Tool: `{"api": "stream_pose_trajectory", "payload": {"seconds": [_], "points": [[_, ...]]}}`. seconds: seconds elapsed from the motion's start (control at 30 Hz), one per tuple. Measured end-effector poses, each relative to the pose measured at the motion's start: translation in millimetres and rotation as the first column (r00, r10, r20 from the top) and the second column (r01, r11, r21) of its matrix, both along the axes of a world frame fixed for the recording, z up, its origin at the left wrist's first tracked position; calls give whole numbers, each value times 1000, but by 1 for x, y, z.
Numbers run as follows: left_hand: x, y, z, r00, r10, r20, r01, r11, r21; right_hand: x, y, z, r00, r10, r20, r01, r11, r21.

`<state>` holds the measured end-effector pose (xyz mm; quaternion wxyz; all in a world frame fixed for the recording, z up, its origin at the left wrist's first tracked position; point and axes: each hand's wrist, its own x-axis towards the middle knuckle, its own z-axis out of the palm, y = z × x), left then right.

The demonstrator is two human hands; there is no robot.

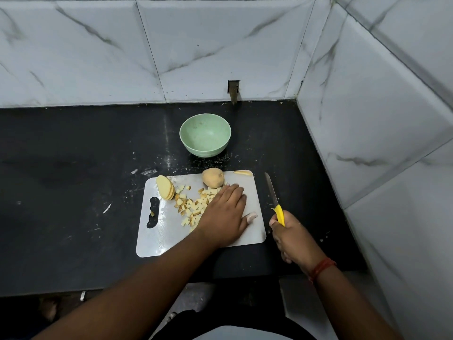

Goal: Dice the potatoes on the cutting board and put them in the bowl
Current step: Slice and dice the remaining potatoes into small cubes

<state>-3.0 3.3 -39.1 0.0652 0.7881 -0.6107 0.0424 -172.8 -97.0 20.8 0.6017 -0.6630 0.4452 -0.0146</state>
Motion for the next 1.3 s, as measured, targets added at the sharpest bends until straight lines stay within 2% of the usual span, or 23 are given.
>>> {"api": "stream_pose_trajectory", "payload": {"seconds": [0.07, 0.17, 0.23, 0.3, 0.7, 0.9, 1.13, 1.3], "points": [[4, -18, 8, 997, 41, -59, -40, 999, 20, 2, -1, 1, 1000, 5, 5, -4, 1000, -8], [15, -48, 19, 986, 110, -125, -89, 983, 159, 3, 0, 3, 1000, 14, 14, -13, 1000, -17], [23, -58, 22, 986, 117, -117, -85, 964, 251, 2, 0, 4, 1000, 14, 19, -14, 1000, -14], [26, -58, 21, 992, 94, -81, -68, 958, 278, 0, -1, 4, 1000, 18, 15, -18, 1000, -18], [7, -21, 11, 991, 7, -131, 15, 985, 170, 3, -3, 2, 999, 46, -16, -47, 997, -60], [3, -5, 3, 987, 38, -156, -20, 993, 114, 11, 0, -3, 964, 165, -209, -187, 978, -88], [3, 2, -8, 990, 39, -139, -34, 999, 38, 20, 4, -3, 886, 252, -389, -359, 904, -232], [4, 5, -13, 994, 38, -106, -38, 999, -2, 30, 6, -5, 839, 277, -469, -411, 887, -211]]}}
